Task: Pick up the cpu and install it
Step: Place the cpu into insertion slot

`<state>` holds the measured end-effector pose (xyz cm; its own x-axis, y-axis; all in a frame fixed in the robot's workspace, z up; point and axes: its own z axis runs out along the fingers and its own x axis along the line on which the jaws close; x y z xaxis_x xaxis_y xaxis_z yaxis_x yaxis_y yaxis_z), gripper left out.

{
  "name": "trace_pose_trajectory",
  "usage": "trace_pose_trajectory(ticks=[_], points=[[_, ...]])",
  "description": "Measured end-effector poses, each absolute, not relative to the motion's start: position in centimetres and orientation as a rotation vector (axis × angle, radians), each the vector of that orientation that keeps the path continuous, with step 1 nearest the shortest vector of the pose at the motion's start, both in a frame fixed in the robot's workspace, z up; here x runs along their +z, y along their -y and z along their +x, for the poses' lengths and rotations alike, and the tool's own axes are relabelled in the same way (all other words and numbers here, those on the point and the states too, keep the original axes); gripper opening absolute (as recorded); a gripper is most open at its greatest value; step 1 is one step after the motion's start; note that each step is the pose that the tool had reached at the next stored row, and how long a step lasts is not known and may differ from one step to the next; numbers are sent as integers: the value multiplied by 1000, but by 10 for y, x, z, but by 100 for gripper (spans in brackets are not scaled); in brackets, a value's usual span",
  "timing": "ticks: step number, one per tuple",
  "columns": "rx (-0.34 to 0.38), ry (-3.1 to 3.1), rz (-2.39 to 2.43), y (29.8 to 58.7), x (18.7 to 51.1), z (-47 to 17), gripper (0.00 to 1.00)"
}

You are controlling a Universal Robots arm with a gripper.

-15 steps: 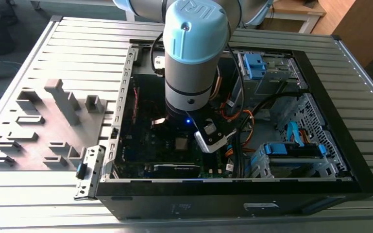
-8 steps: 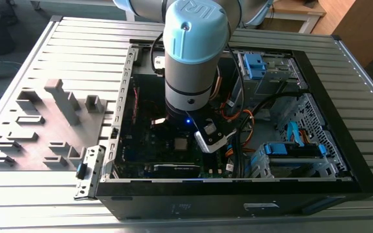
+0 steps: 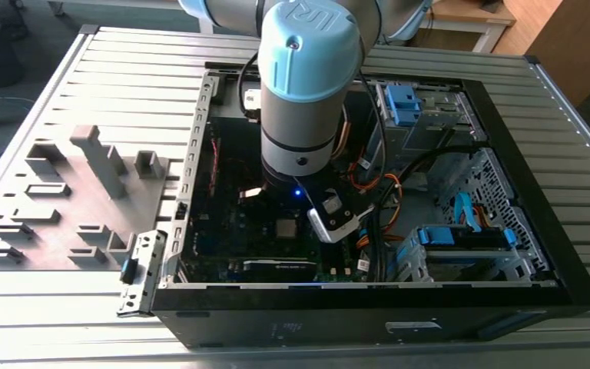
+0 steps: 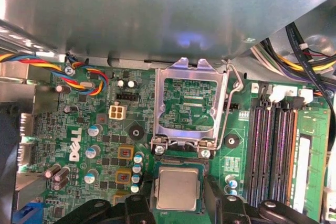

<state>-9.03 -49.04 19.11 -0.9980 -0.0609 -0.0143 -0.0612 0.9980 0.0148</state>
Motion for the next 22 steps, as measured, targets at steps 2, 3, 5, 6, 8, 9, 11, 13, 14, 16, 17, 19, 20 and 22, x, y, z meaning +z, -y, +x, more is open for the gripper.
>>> trace_pose_trajectory(ticks=[2,3,5,6,8,9,11,13,14,16,17,19,20,22], points=[[24,-3126,-95,490,191,-90,51],[24,-3126,-95,490,191,-90,51],[25,-3126,-95,490,191,-89,51],[25,-3126,-95,490,191,-88,51],[24,-3126,-95,490,191,-86,51],[24,-3126,-95,490,191,-86,51],[24,-3126,-95,490,191,-86,51],[24,-3126,-95,490,191,-86,51],[24,-3126,-95,490,191,-86,51],[24,-3126,-95,490,191,-86,51],[24,-3126,-95,490,191,-86,51],[24,-3126,-95,490,191,-86,51],[24,-3126,-95,490,191,-86,51],[24,-3126,-96,490,191,-86,51]])
